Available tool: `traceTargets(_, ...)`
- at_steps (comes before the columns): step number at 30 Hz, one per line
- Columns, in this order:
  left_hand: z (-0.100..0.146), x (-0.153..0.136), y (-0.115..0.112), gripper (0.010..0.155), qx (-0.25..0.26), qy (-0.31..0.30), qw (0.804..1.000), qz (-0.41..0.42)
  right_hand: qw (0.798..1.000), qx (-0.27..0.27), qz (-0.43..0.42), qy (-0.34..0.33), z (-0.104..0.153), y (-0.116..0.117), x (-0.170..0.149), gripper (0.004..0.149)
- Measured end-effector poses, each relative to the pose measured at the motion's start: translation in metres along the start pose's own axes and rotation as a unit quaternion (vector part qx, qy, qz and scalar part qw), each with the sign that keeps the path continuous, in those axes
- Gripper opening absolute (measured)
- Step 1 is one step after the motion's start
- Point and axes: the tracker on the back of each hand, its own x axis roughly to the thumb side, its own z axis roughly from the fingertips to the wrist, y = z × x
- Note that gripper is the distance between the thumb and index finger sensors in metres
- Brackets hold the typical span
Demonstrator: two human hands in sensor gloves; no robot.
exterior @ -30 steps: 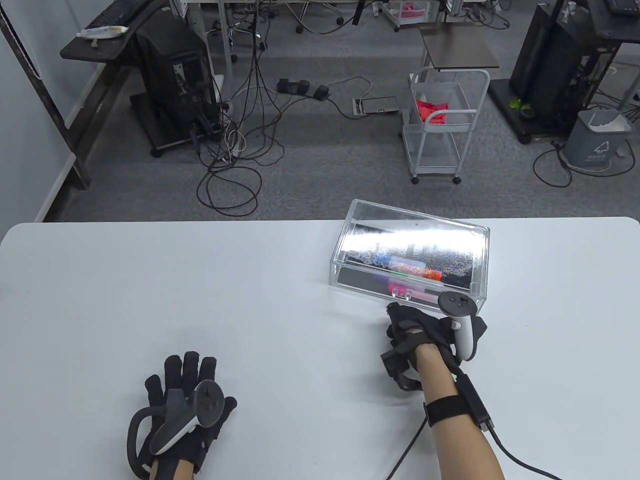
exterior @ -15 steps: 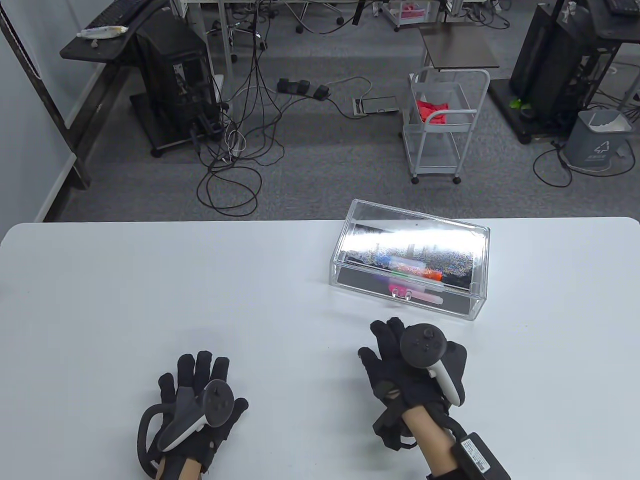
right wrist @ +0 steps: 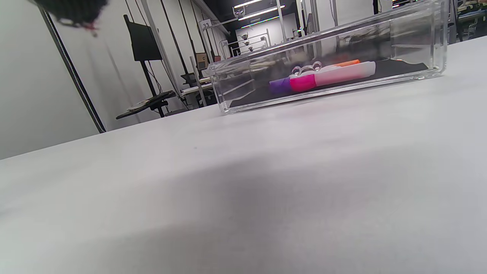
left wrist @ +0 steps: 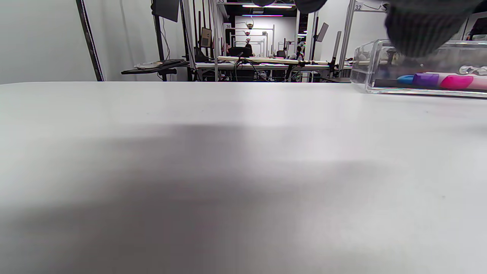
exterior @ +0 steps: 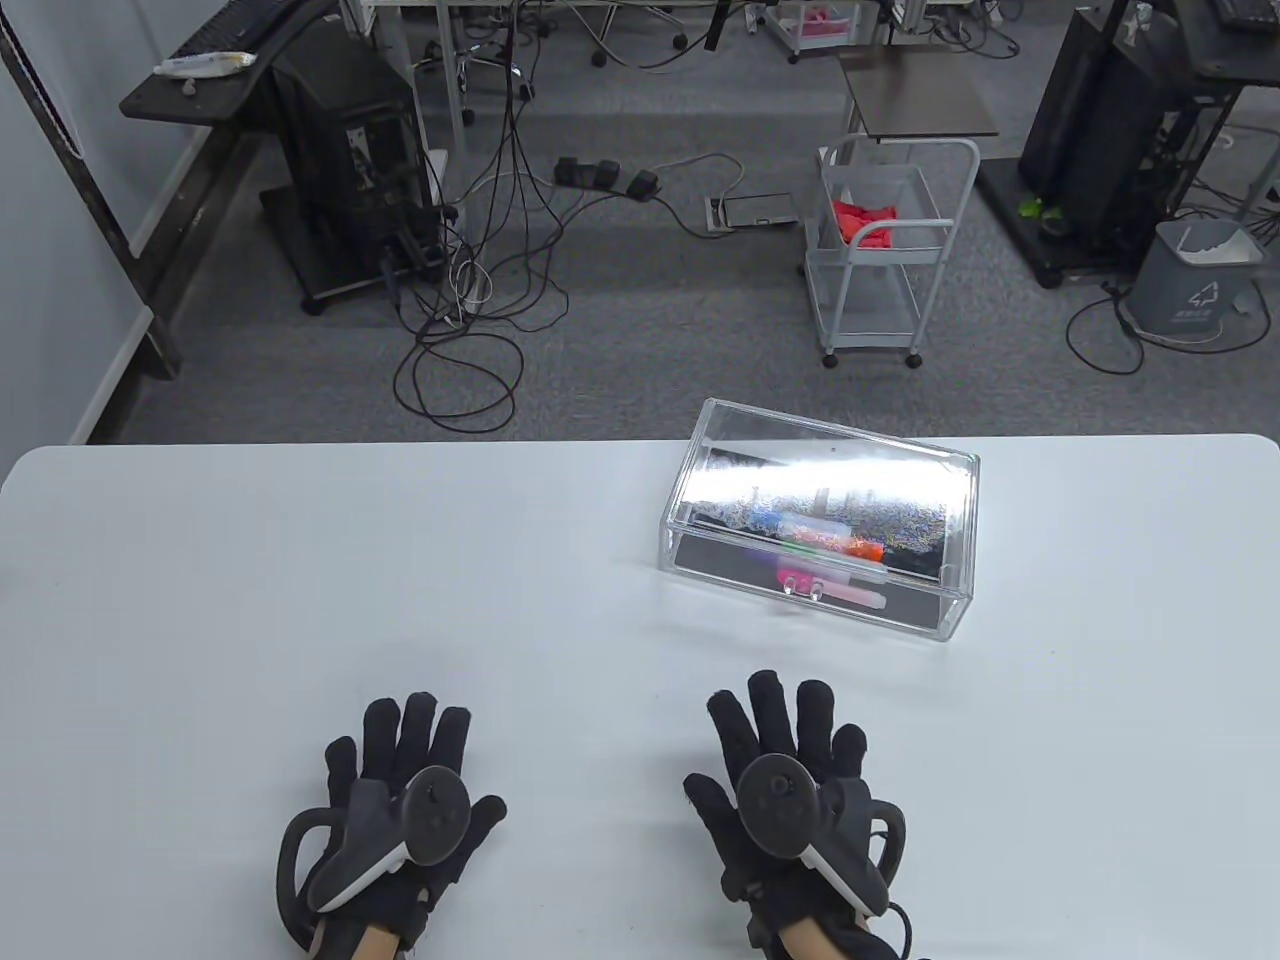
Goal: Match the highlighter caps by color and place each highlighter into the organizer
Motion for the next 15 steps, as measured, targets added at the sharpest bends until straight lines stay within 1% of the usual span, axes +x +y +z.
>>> traceTargets(2, 0.000, 0.003, 0.000, 0.089, -0.002, -0.004, 1.000, -0.004, 1.000, 0.007, 0.007, 0.000, 0.001, 0.002, -0.002, 0.075)
traceTargets(5, 0.001, 0.006, -0.001, 0.090, -0.005, -0.010, 1.000, -0.007, 1.000, 0.001, 0.020, 0.001, 0.003, 0.003, -0.005, 0.075)
traceTargets(15, 0.001, 0.010, -0.002, 0.091, -0.009, -0.016, 1.000, -0.011, 0.999, 0.017, 0.026, 0.019, -0.001, 0.009, -0.012, 0.076)
